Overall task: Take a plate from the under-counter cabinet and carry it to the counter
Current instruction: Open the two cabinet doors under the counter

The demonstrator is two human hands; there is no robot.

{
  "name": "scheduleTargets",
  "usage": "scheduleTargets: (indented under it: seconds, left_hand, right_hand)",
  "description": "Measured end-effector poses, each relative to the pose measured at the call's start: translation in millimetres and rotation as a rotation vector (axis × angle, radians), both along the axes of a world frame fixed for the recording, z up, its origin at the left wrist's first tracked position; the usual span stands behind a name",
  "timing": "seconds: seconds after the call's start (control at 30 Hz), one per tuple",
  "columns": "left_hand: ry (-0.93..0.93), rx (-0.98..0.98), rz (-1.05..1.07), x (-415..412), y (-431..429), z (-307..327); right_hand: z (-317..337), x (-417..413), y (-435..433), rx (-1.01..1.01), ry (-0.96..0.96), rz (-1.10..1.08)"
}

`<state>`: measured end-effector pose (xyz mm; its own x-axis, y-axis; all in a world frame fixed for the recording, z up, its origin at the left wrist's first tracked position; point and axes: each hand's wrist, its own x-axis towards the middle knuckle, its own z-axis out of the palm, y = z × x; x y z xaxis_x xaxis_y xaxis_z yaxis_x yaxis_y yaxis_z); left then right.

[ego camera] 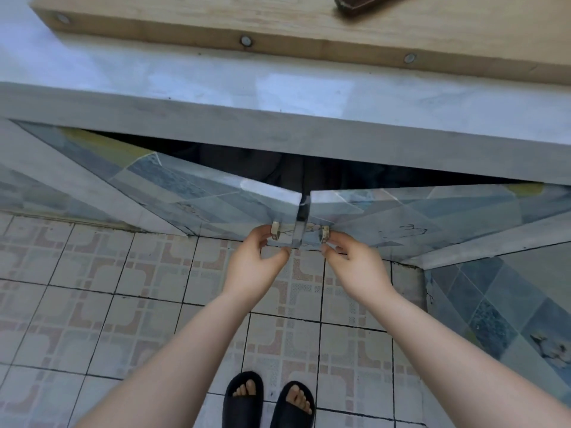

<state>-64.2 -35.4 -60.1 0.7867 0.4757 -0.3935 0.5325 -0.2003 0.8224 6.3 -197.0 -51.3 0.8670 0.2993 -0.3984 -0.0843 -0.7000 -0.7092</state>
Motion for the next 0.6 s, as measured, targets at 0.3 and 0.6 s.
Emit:
scheduleTargets:
  seconds: [0.3,0.6]
  left_hand:
    - [-0.007,0.057,0.021,-55,-7,-5]
    - [-0.014,0.029,0.057,-146,4,-7]
  right_hand:
    - [0,-52,-28,-0.008,0.040,-0.034]
    - [-4,-118,-58,0.046,0.038,-0.214]
